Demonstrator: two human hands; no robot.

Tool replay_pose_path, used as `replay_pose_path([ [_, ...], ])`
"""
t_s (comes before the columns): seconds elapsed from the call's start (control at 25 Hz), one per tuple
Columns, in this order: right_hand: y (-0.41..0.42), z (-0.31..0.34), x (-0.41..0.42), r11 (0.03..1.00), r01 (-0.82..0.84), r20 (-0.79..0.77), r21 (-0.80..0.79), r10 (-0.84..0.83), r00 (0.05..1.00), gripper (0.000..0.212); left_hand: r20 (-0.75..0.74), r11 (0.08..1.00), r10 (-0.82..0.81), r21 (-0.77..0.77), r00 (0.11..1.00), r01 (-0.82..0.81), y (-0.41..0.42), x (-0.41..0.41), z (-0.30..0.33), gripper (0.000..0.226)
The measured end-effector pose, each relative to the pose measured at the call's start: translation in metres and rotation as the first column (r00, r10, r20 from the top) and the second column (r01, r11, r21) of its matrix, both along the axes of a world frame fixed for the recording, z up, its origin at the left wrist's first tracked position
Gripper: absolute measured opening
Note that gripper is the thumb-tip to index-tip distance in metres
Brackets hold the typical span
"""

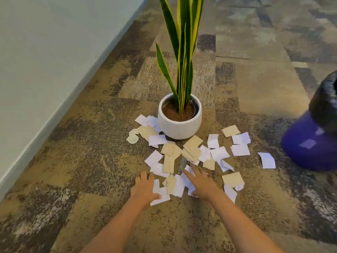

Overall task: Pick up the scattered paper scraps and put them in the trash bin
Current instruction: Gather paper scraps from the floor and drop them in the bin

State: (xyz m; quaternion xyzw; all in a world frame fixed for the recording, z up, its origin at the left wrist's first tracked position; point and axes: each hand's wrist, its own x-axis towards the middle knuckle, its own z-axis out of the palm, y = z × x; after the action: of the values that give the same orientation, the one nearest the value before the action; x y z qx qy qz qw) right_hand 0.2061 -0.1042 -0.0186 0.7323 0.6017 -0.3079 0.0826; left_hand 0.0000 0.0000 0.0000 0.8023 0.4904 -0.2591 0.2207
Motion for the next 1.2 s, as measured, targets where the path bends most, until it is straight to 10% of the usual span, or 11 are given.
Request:
replay_pose_path([
  [0.24,0.011,-0.008,0.002,1.0,-0.013,0.101,-0.009,0.014,0.995,0.078,0.055,1.0,0.02,0.019,0.998,-0.021,0.001,0.007,-0.014,0.078],
  [0.68,-0.026,0.005,0.017,0.884,0.461,-0.112,-0.079,-0.467,0.877,0.074,0.068,0.989,0.089,-0.124,0.994,-0.08,-0.005,0.005,0.002,0.038],
  [1.04,-0.02,0.048,0.035,0.543,0.812,-0.667,-0.211,-0.687,0.287,0.064,0.322,0.867,0.447,-0.386,0.835,-0.315,0.036,0.014,0.052,0.026],
  [1.2,0.0,0.067,0.024,0.558,0.73,-0.835,-0.396,-0.55,-0.032,0.057,0.426,0.79,0.574,-0.513,0.7,-0.336,0.033,0.037,0.069,0.027],
])
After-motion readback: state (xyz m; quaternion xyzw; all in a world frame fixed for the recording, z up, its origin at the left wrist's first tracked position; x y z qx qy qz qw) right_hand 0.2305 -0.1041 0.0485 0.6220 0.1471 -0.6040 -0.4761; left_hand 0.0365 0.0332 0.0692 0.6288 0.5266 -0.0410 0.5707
